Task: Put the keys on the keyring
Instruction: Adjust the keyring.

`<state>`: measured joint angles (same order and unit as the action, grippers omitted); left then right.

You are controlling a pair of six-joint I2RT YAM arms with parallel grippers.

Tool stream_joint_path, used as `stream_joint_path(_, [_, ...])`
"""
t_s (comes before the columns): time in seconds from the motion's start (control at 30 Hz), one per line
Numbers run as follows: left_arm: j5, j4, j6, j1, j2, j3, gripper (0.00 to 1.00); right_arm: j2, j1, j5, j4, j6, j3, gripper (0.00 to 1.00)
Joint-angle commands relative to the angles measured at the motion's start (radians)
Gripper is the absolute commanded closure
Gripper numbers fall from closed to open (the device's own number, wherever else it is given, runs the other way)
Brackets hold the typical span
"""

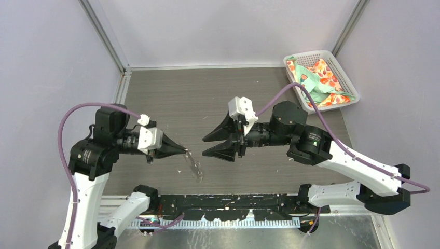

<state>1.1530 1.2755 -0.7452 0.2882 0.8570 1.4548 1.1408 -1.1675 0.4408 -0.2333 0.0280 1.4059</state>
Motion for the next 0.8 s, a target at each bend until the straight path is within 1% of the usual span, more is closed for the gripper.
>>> stream_joint_path(0.0, [0.132, -0.154, -0.052, 0.003, -0.073, -0.035, 1.0, -0.014, -0.001, -0.044, 0.013, -0.022, -0.037, 0.53])
stream_joint_path(0.07, [0.152, -0.179, -0.107, 0.003, -0.1, -0.057, 1.0, -0.005, -0.002, -0.041, 0.013, -0.064, -0.044, 0.53])
stream_joint_path(0.13, [0.164, -0.18, -0.195, 0.003, -0.125, -0.081, 1.0, -0.003, -0.002, -0.037, 0.038, -0.077, -0.058, 0.53])
stream_joint_path(0.3, [0.148, -0.18, -0.417, 0.003, -0.197, -0.133, 1.0, 0.002, -0.001, -0.042, 0.074, -0.11, -0.085, 0.54])
stream_joint_path(0.4, [0.142, -0.18, -0.514, 0.003, -0.222, -0.154, 1.0, -0.008, -0.002, -0.033, 0.119, -0.132, -0.12, 0.54])
stream_joint_path(0.77, [0.186, -0.179, -0.522, 0.003, -0.228, -0.157, 1.0, -0.006, -0.003, -0.004, 0.146, -0.19, -0.138, 0.58])
